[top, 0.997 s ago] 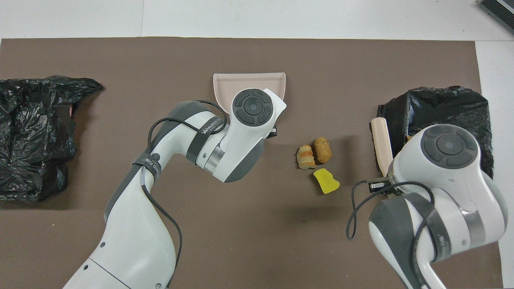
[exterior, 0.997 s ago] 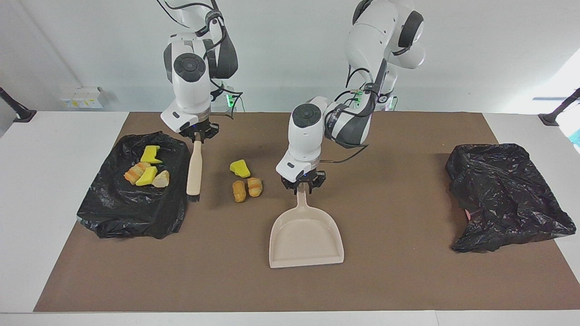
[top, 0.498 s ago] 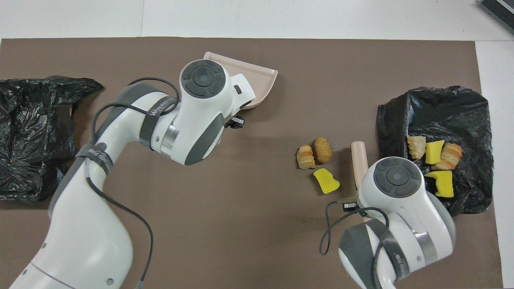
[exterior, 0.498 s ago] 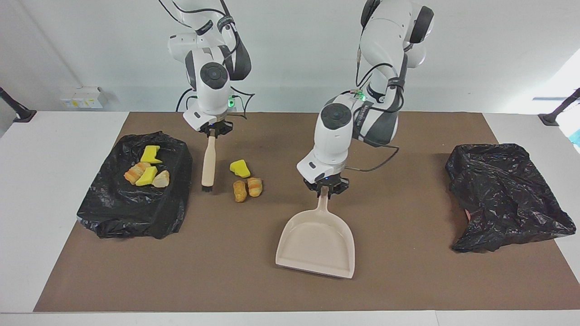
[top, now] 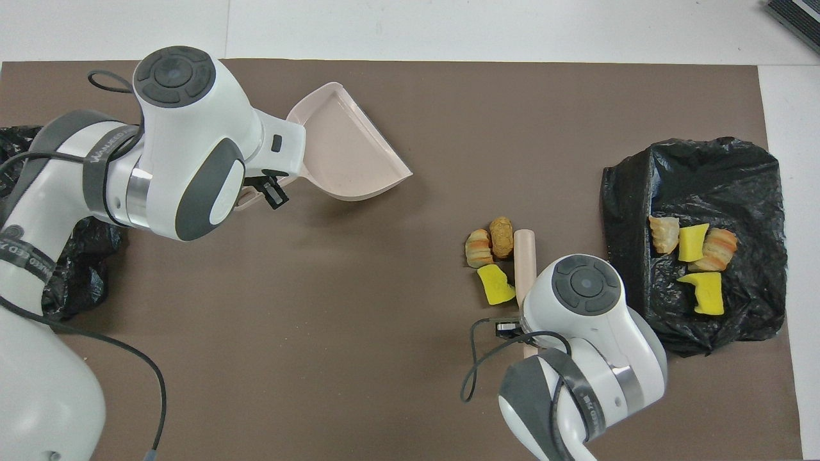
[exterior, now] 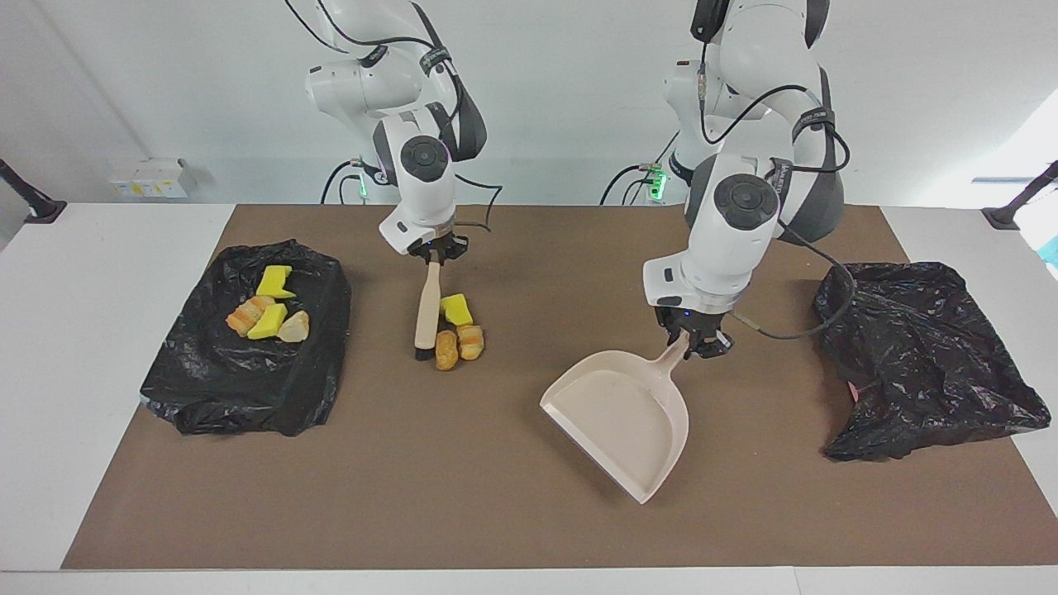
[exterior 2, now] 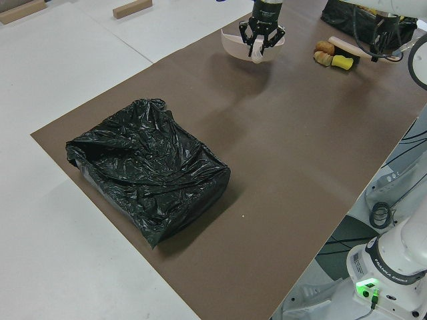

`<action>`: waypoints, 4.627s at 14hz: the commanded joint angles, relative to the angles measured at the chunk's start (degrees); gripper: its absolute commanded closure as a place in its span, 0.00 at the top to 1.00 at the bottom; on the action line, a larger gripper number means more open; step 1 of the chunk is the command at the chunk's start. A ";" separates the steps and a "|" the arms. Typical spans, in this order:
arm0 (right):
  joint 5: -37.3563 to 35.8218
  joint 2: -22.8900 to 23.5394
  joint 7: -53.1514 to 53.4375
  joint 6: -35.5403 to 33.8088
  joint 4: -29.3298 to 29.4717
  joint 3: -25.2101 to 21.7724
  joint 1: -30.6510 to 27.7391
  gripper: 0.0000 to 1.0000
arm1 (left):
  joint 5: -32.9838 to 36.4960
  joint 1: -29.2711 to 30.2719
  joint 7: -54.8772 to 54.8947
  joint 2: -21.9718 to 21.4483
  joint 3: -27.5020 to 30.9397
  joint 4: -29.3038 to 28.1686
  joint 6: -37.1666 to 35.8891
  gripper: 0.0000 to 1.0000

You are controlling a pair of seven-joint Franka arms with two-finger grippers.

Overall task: Sweep and dump trash in bin
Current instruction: 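Hold the dustpan low while the right gripper brushes bread and sponge in, then carry the loaded dustpan toward the black bag with the left gripper, then tip the dustpan into the bag while the right gripper drops the brush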

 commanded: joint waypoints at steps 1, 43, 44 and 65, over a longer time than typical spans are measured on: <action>2.72 2.70 0.88 -1.34 5.08 0.04 2.90 0.00 | 0.60 0.05 12.92 -4.42 -0.21 -7.27 2.56 0.00; 13.09 -5.73 11.87 -5.66 0.88 0.04 21.11 0.00 | -14.78 4.95 43.16 -8.56 -0.47 -24.62 23.32 0.00; 13.09 -6.08 11.61 -5.66 0.44 0.04 21.11 0.00 | -14.78 6.53 43.88 -8.47 -0.47 -23.99 23.14 0.00; 9.94 1.39 11.34 6.56 -0.90 -0.31 23.14 1.00 | -6.62 43.45 70.60 -8.21 0.50 -2.02 -2.00 0.00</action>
